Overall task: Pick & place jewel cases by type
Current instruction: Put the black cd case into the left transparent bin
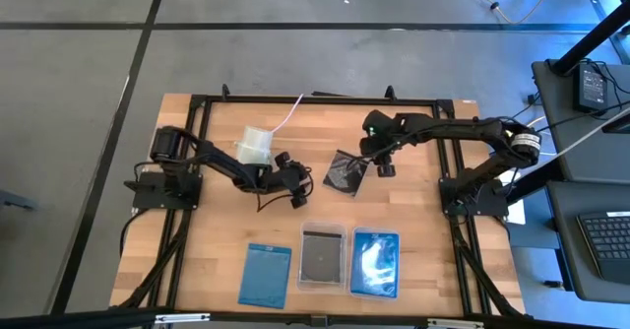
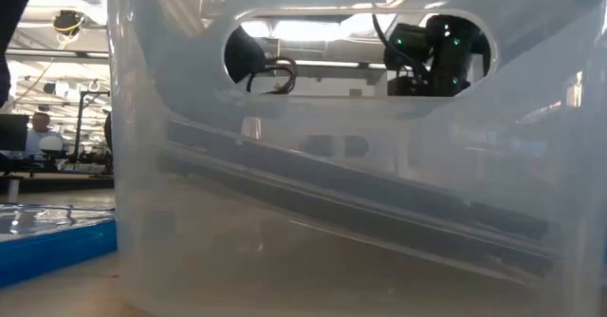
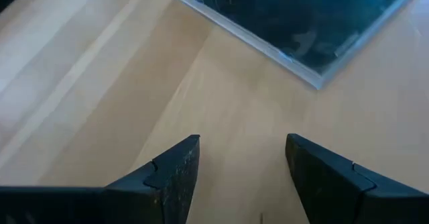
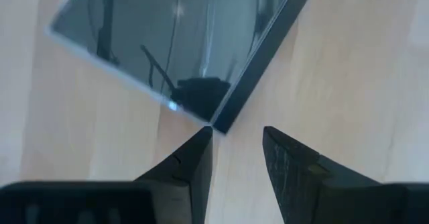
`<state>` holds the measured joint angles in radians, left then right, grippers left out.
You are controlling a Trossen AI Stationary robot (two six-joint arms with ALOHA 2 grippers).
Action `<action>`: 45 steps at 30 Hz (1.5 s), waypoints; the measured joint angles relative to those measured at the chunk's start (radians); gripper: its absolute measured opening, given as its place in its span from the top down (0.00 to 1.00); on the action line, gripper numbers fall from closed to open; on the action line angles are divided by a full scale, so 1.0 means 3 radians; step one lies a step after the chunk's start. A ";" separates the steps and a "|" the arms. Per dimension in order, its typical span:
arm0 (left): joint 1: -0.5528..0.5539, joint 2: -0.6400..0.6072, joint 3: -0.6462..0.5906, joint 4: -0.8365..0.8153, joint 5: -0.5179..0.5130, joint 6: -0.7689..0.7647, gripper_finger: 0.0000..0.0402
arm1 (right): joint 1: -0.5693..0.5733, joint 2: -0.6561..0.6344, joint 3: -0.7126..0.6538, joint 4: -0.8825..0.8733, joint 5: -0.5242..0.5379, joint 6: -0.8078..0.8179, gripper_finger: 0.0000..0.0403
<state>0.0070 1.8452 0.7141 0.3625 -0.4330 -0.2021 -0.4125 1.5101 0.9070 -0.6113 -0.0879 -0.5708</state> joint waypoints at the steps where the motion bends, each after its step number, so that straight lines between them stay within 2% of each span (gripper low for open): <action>1: 0.0030 0.0033 0.0003 0.0064 0.0039 -0.0016 0.46 | -0.0033 0.0000 -0.0020 0.0005 -0.0001 -0.0065 0.66; 5: 0.0103 0.0066 0.0001 0.0211 0.0306 -0.0010 0.46 | -0.0107 0.0000 -0.0106 0.0136 0.0003 -0.0114 0.66; 13: 0.0089 0.0079 -0.0003 0.0335 0.0465 0.0148 0.46 | -0.0095 0.0000 -0.0279 0.0417 -0.0037 0.0058 0.65; 17: 0.0089 0.0079 -0.0004 0.0389 0.0495 0.0113 0.46 | -0.0099 0.0000 -0.0304 0.0404 -0.0028 0.0056 0.58; 22: 0.0089 0.0079 -0.0004 0.0386 0.0574 0.0105 0.46 | -0.0103 0.0000 -0.0303 0.0426 0.0300 0.0046 0.46; 26: 0.0088 0.0079 -0.0004 0.0401 0.0621 0.0100 0.46 | -0.0103 0.0000 -0.0303 0.0449 0.0376 0.0023 0.41; 31: 0.0111 0.0079 -0.0004 0.0432 0.0695 0.0103 0.46 | -0.0103 0.0001 -0.0340 0.0489 0.0189 -0.0035 0.40; 39: 0.0117 0.0079 -0.0004 0.0476 0.0752 0.0102 0.46 | -0.0133 0.0006 -0.0603 0.0697 0.0198 -0.0175 0.40; 45: 0.0117 0.0079 -0.0003 0.0481 0.0829 0.0107 0.46 | -0.0169 0.0006 -0.0812 0.1103 0.0106 -0.0199 0.40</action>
<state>0.0422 1.8690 0.7132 0.5068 -0.1844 -0.1699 -0.4633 1.5120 0.6634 -0.2804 -0.0561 -0.6304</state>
